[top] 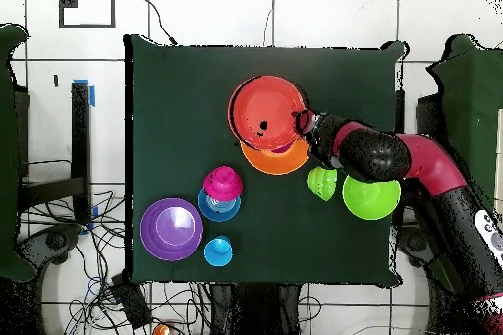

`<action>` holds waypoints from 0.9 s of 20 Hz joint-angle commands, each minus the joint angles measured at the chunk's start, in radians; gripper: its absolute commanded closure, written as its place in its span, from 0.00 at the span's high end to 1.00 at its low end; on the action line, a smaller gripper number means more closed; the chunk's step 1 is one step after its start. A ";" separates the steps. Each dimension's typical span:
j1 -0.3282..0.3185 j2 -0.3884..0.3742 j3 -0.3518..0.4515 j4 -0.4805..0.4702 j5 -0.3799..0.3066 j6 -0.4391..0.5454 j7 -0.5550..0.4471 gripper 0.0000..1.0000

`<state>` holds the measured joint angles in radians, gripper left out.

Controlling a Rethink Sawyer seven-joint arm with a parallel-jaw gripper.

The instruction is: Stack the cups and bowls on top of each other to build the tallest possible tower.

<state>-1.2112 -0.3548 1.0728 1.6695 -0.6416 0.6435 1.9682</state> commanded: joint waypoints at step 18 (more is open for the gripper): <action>-0.020 0.073 -0.031 -0.025 -0.051 0.099 -0.351 0.00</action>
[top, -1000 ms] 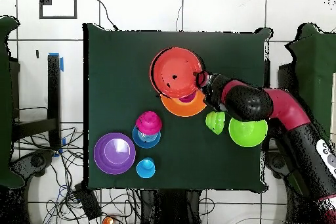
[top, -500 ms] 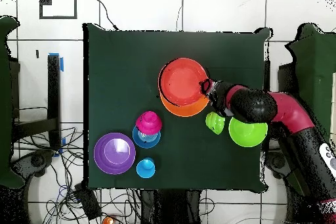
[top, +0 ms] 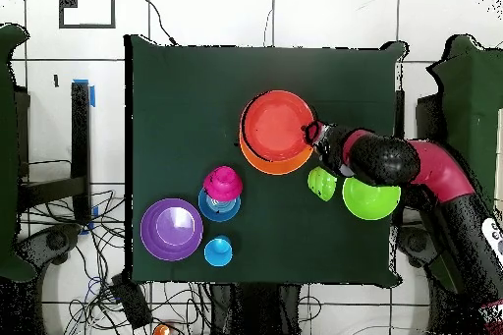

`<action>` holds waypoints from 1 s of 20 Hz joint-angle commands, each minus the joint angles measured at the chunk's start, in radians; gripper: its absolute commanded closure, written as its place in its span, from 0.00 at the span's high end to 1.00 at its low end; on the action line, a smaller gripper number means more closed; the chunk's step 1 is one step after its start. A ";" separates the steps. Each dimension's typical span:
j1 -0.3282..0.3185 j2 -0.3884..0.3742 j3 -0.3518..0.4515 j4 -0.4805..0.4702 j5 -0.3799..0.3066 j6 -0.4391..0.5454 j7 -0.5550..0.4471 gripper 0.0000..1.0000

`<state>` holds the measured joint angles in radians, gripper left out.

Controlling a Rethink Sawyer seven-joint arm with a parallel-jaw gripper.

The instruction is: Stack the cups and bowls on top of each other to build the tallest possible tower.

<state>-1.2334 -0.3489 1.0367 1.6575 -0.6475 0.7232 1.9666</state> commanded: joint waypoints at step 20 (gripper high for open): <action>-0.078 0.042 0.088 0.127 -0.063 -0.022 -0.312 0.00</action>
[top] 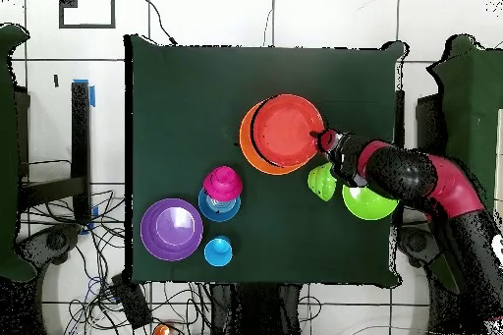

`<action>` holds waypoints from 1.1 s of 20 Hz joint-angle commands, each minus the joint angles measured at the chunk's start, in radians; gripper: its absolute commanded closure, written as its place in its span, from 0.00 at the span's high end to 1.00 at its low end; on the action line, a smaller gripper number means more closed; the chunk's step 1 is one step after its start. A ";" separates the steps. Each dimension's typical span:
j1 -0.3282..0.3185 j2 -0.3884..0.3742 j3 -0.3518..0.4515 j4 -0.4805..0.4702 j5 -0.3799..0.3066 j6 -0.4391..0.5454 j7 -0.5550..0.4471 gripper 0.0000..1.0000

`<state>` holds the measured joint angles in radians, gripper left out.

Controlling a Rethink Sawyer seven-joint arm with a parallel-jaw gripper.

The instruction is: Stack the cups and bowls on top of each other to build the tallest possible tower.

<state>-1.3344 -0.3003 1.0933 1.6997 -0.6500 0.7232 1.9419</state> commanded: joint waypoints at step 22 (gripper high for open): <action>0.035 -0.031 0.012 0.076 -0.076 0.027 -0.267 1.00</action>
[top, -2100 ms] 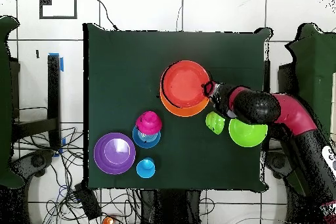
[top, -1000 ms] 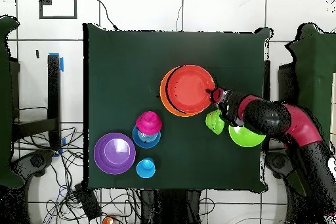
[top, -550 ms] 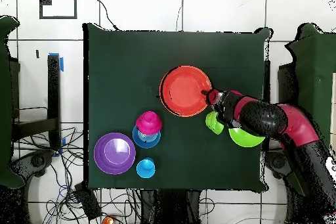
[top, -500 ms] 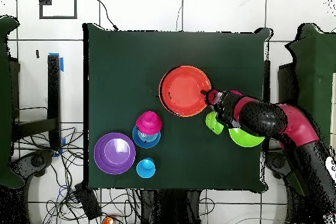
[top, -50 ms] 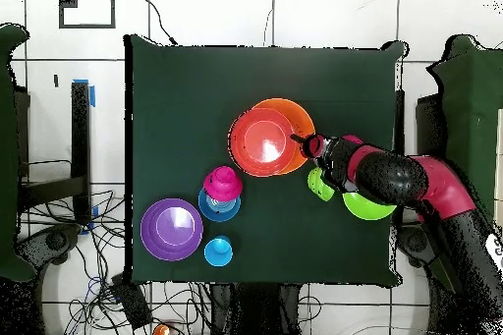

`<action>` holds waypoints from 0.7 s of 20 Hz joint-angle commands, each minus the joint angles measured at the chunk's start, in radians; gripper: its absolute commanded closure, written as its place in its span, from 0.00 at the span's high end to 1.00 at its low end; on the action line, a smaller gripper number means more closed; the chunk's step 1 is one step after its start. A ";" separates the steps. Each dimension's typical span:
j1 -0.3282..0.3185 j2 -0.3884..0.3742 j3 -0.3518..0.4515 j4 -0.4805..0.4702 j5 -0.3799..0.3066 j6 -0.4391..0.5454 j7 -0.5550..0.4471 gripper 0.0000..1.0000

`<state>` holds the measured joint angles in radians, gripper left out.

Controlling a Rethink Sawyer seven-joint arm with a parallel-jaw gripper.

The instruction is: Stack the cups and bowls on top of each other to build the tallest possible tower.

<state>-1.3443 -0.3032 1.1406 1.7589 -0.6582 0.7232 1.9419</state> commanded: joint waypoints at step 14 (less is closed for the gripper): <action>0.056 -0.046 -0.036 -0.006 -0.077 0.011 -0.262 1.00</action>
<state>-1.3443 -0.3407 1.1408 1.7591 -0.6659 0.7232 1.9419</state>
